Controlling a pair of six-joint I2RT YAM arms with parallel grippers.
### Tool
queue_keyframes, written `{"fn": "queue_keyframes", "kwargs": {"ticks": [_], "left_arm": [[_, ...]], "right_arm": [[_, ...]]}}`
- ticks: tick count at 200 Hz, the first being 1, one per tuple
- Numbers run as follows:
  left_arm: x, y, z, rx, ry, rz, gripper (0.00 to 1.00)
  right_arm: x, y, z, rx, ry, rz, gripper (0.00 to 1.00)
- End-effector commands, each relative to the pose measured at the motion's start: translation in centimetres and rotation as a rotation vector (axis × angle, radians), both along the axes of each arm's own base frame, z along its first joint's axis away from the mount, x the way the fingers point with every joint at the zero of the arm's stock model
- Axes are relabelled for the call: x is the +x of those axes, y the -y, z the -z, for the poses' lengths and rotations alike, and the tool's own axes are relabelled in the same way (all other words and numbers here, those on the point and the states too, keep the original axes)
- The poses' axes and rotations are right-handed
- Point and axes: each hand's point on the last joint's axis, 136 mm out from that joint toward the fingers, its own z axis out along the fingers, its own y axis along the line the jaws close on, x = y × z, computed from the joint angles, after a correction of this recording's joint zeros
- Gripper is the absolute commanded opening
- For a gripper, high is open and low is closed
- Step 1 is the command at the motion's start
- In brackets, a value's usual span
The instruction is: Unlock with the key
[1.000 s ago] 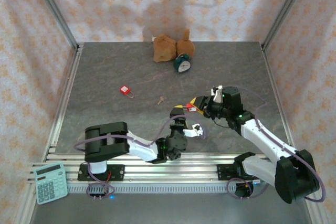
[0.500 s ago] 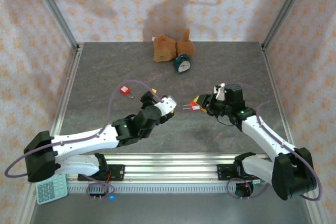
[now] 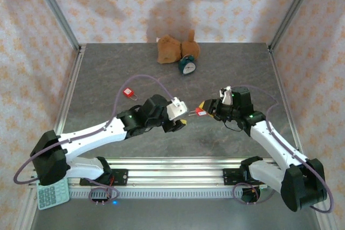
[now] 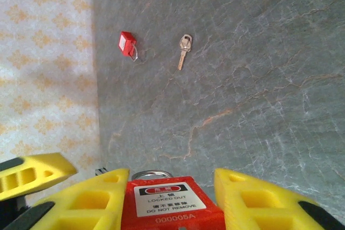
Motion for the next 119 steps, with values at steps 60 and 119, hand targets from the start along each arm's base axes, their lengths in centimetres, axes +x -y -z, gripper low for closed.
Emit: {"fn": "queue_keyframes", "kwargs": {"ticks": [60, 119], "left_arm": [[0.6, 2.9, 0.2, -0.019, -0.035, 0.109, 0.40], [0.0, 3.7, 1.2, -0.003, -0.090, 0.157, 0.30]], "right_arm": [[-1.7, -0.8, -1.7, 0.005, 0.081, -0.064, 0.25], [-1.8, -1.1, -1.6, 0.001, 0.088, -0.078, 0.25]]}}
